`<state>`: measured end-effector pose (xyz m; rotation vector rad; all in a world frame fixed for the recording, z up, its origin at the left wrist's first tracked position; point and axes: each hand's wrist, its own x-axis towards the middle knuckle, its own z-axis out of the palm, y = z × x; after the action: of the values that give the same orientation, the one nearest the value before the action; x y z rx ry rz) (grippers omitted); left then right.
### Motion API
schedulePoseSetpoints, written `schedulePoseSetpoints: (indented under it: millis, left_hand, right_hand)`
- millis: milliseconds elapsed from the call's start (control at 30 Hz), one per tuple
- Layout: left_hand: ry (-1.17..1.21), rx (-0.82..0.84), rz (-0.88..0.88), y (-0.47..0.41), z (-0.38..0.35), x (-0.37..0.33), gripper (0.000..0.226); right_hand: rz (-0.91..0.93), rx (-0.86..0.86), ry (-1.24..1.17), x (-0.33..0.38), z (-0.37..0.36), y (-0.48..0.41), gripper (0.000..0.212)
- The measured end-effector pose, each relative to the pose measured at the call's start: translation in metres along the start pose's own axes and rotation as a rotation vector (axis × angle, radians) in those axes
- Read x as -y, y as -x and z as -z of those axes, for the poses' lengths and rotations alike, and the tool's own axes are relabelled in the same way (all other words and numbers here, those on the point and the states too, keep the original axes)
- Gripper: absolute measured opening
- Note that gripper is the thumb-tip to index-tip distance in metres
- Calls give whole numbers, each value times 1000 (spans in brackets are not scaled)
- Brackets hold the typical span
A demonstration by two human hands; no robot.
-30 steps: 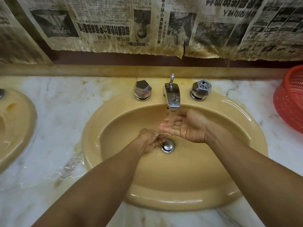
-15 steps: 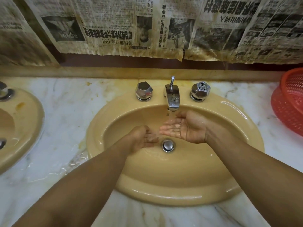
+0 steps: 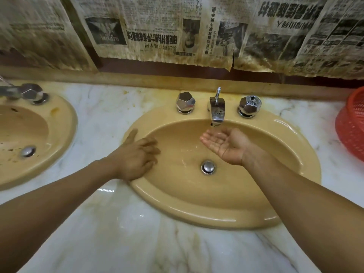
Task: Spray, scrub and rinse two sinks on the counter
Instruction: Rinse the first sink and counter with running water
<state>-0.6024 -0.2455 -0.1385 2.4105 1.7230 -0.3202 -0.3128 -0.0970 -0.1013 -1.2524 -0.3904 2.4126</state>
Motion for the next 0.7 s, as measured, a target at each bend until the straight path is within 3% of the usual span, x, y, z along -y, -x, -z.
schedulePoseSetpoints:
  millis: [133,267,367,500,600,700]
  left_hand:
    - [242,-146,102,44,-9,-29,53]
    - [217,-166,207,31,-8,-23,73]
    - [241,-186,330,-10,0,-6,86]
    - [164,-183,320,-70,15,5,80]
    - [123,-152,298,-104,28,9,82]
    - [88,-163,331,-122,31,10,89]
  right_hand:
    - [-84,40,106,-20,-5,11,47]
    - [67,-74,-224,-5,-2,10,47]
    - [94,-2,-378,-2,-10,11,49]
    - [121,128,-625,-3,-29,0,57]
    - [80,200,-686,-15,-40,-9,64]
    - [74,97,-719,-23,-31,-16,61]
